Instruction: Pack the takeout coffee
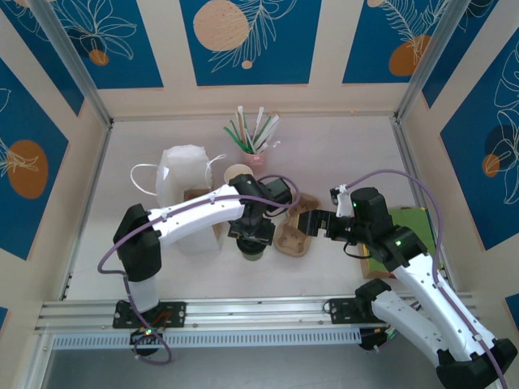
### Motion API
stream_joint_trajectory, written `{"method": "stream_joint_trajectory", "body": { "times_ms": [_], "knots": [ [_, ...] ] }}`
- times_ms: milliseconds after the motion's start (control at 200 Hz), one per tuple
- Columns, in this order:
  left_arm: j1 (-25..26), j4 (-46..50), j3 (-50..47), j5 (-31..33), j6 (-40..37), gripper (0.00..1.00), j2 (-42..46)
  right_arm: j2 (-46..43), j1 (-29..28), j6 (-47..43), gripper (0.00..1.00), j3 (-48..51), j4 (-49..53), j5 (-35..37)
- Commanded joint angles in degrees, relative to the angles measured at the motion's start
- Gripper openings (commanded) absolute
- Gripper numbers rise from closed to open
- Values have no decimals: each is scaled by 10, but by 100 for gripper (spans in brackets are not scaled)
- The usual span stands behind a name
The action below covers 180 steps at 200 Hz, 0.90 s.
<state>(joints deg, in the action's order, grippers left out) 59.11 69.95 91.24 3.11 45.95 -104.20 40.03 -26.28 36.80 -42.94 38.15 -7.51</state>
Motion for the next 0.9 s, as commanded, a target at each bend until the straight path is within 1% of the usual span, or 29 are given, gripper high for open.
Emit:
{"method": "stream_joint_trajectory", "body": {
  "times_ms": [0, 120, 500, 695, 895],
  "knots": [
    [0, 14, 7, -8, -6, 66, -8, 1, -1, 6, 99, 5, -4, 2],
    [0, 20, 16, -8, -8, 63, -7, 1, 0, 6, 99, 7, -6, 2],
    [0, 37, 40, -10, -7, 63, 6, 5, 1, 4, 99, 1, -6, -1],
    [2, 76, 95, 3, -8, 63, 11, 5, 2, 0, 99, -5, -9, -5],
    [2, 125, 166, 34, -7, 63, 22, 2, 3, -4, 99, -11, -16, -17]
  ]
}}
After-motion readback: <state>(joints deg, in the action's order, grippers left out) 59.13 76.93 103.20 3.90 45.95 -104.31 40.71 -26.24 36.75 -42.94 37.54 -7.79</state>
